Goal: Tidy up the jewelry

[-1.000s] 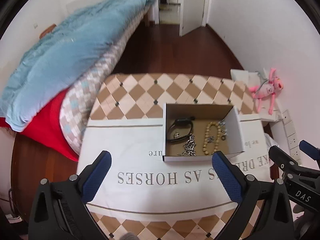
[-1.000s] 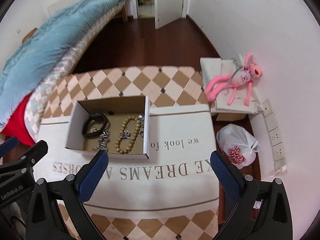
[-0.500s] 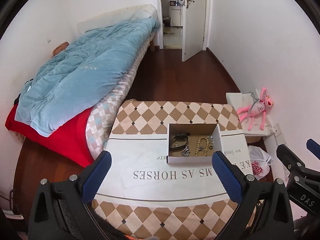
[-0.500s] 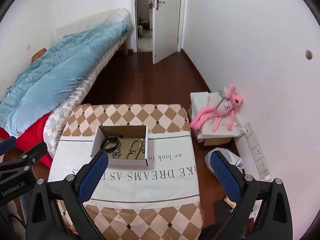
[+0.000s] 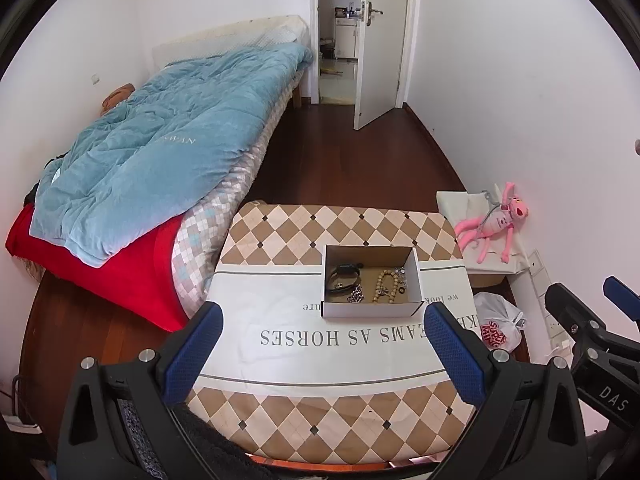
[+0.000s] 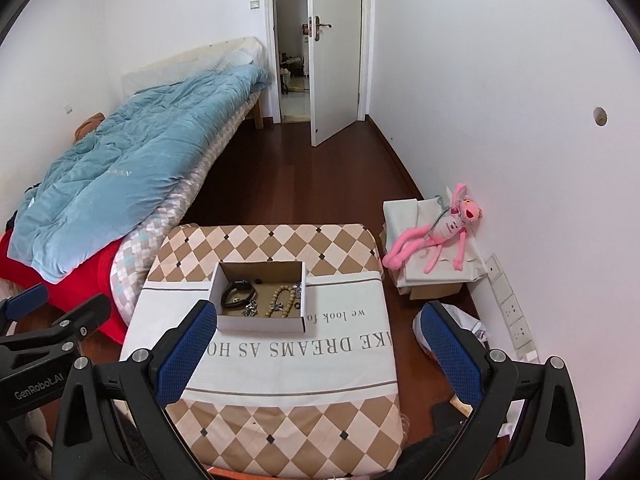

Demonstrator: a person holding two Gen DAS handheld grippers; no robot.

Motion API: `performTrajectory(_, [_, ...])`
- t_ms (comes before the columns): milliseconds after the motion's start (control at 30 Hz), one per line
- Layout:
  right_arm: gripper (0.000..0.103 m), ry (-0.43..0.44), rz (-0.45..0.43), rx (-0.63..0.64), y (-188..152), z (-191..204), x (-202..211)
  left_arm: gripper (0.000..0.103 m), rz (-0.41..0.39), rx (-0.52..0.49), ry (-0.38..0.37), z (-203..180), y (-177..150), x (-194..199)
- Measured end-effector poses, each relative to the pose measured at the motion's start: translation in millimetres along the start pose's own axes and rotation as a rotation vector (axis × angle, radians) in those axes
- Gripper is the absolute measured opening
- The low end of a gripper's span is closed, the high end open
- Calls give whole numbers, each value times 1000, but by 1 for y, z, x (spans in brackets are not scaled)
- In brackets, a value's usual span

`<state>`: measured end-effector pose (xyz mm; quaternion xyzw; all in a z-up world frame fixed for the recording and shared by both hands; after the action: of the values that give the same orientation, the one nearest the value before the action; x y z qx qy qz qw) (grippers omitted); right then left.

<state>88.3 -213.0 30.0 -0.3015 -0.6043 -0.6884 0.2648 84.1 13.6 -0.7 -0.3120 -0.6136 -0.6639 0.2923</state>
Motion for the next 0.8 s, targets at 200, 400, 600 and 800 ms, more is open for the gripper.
performTrajectory(200, [103, -11, 32, -1, 4, -2, -15, 103, 37, -3, -9, -5, 5, -16])
performTrajectory(400, [103, -32, 49, 11, 12, 0, -38, 103, 61, 2, 6, -4, 15, -35])
performTrajectory(600, [103, -46, 71, 19, 20, 5, -63, 103, 98, -2, 15, -2, 21, -58])
performTrajectory(800, [103, -46, 114, 29, 20, 8, -85, 103, 131, -4, 21, -1, 23, -76])
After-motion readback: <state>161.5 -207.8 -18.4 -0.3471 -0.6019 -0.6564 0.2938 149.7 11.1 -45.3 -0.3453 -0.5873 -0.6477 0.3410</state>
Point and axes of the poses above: each gripper's, at about its wrist camera, not at the fingertips, and x roughly against the way its jaws point, z to its left, y to its top, the point moved 9 cm from there along -x, roughly the way its jaws point, and after that the axes turned 6 degrees about -x, right-handed, at the moved point
